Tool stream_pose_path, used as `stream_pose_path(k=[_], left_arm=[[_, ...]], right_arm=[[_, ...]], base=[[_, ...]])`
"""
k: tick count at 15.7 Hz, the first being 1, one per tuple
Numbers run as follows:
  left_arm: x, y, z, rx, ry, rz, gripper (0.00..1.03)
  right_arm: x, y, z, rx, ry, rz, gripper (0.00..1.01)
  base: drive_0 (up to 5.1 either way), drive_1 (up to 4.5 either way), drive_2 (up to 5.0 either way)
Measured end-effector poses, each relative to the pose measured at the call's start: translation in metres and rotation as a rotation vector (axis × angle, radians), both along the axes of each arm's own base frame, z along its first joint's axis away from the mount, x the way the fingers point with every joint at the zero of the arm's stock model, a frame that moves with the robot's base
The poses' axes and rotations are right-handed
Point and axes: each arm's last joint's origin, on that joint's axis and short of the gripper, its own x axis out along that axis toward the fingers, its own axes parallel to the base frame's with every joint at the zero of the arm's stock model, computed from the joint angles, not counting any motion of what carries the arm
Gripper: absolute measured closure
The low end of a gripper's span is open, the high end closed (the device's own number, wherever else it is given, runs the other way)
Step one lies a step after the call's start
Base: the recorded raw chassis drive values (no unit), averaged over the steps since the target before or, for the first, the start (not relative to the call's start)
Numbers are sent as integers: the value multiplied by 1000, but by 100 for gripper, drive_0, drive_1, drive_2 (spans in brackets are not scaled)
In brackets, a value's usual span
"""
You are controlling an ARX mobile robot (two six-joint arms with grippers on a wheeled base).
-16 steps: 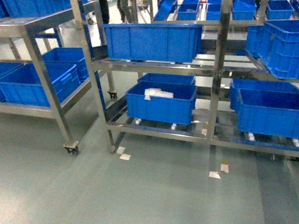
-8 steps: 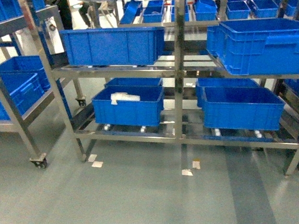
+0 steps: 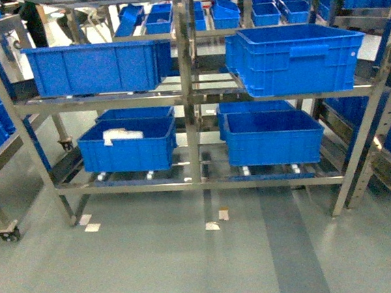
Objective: Pick red block from blue box to shelf
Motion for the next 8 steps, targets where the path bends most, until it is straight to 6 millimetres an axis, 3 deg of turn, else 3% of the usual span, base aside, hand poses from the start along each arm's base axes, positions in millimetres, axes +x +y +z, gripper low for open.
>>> stream_pose_path(k=[8], left_arm=[[0, 0, 0, 0, 0, -1, 5]], right_arm=[[0, 0, 0, 0, 0, 0, 72]], base=[[-184, -184, -184]])
